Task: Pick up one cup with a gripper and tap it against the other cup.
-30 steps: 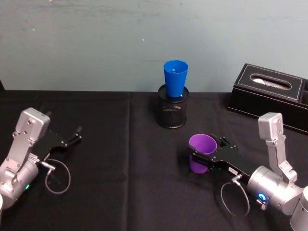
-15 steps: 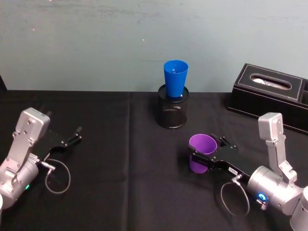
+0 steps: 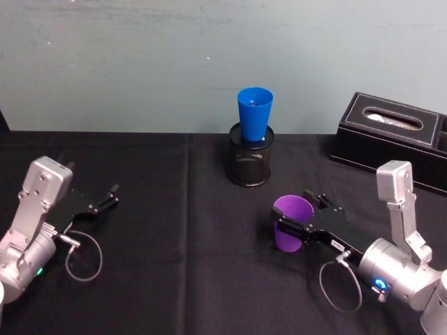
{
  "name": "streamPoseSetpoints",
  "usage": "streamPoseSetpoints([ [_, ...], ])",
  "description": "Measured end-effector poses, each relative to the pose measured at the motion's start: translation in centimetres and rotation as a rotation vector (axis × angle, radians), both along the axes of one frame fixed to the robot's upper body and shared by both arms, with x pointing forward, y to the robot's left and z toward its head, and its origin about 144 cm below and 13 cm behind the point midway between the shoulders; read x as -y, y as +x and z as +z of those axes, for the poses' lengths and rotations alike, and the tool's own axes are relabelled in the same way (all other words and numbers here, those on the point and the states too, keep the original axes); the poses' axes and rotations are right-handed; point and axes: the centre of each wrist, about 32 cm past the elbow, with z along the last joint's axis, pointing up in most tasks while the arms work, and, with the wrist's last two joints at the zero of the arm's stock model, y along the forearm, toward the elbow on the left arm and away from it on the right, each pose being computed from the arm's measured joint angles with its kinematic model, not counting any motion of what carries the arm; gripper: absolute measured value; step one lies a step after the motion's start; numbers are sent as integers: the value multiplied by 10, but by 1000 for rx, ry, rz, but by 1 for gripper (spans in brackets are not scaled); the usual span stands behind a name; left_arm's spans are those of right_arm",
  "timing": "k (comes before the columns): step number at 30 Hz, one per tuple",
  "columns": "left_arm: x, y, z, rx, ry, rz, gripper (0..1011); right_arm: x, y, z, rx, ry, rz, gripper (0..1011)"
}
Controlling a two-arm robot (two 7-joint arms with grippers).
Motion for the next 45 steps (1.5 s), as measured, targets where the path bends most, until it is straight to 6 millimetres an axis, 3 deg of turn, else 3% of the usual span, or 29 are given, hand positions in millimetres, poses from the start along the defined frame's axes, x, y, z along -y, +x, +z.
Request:
streamPoseSetpoints([
  [21, 0, 0, 0, 0, 0, 0, 1011, -3, -6, 17, 117, -14, 0, 1003],
  [45, 0, 0, 0, 0, 0, 0, 1011, -3, -5, 16, 115, -15, 0, 1003],
])
